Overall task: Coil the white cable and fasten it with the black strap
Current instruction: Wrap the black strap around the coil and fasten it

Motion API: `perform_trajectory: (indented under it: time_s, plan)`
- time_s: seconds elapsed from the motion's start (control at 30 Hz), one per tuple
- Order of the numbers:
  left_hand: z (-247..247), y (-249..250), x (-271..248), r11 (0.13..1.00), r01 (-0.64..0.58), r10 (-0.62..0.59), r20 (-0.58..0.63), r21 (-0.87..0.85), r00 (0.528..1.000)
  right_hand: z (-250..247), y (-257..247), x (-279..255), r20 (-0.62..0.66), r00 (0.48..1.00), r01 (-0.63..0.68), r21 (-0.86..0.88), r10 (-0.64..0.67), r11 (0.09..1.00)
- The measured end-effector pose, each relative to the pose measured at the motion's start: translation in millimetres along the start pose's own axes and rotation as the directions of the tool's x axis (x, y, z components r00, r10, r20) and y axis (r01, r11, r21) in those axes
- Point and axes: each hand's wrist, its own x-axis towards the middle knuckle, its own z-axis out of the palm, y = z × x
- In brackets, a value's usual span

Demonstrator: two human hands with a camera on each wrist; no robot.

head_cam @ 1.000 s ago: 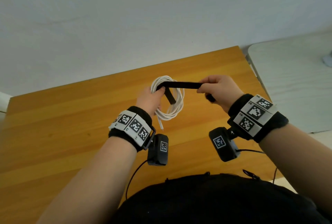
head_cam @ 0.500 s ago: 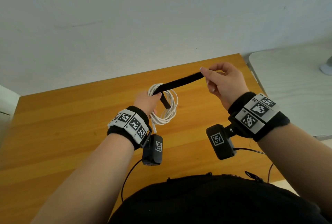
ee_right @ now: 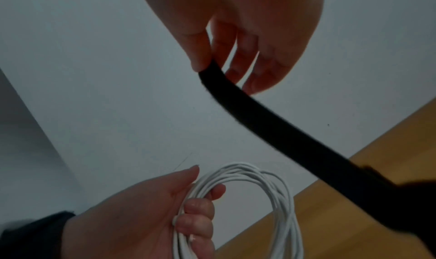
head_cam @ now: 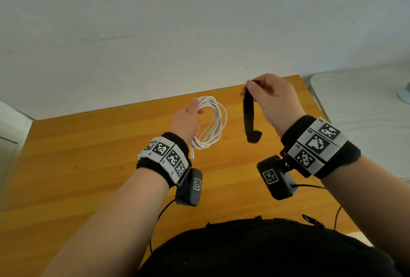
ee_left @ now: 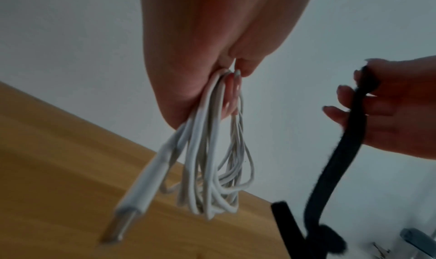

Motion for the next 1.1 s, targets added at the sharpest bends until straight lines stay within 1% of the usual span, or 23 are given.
perform_trajectory:
  time_s: [0.1,0.23,0.3,0.4,0.47,0.57,0.67,0.77,0.9,1.0,1.1]
  plan:
    - [1.9,6.0,-8.0,0.997,-0.074,0.074,0.022,-0.014,0.997,6.5,-0.3,0.6,0.079,0.995,-0.07,0.025,0.068,0.997]
    - [6.4,12.9,-17.7,0.989,-0.146,0.148,0.084,-0.028,0.985,22.3,12.0,-2.9,0.077,0.981,-0.176,-0.062,0.181,0.982]
    - [9.1,16.6,-21.9,0.986,-0.165,0.168,0.095,-0.033,0.981,28.4,17.3,-4.3,0.115,0.965,-0.228,-0.065,0.234,0.971]
    - [12.6,19.7,-25.8,0.98,-0.199,0.2,0.105,-0.02,0.974,32.4,21.1,-5.3,0.168,0.935,-0.314,-0.017,0.312,0.949]
    - [14.4,20.2,-27.3,0.973,-0.233,0.232,0.106,-0.005,0.967,32.4,21.1,-7.1,0.157,0.929,-0.346,0.046,0.335,0.937]
    - [18.7,20.3,-29.2,0.959,-0.284,0.28,0.123,0.018,0.952,30.9,20.8,-8.6,0.099,0.928,-0.37,0.124,0.36,0.921]
    - [24.2,21.0,-34.6,0.944,-0.328,0.319,0.153,0.037,0.935,30.9,21.3,-8.5,0.07,0.909,-0.416,0.208,0.411,0.885]
    - [27.3,19.8,-37.5,0.932,-0.356,0.341,0.172,0.067,0.924,29.6,20.5,-8.9,0.098,0.889,-0.453,0.339,0.448,0.824]
    - [28.5,16.1,-35.4,0.923,-0.374,0.354,0.186,0.088,0.917,25.3,18.4,-10.0,0.174,0.875,-0.476,0.483,0.452,0.735]
    - [29.5,15.4,-36.2,0.919,-0.385,0.362,0.205,0.089,0.909,26.1,20.5,-13.0,0.165,0.857,-0.482,0.59,0.487,0.648]
    - [30.0,16.0,-37.1,0.89,-0.431,0.397,0.214,0.15,0.893,27.0,24.8,-15.1,0.144,0.829,-0.473,0.697,0.541,0.539]
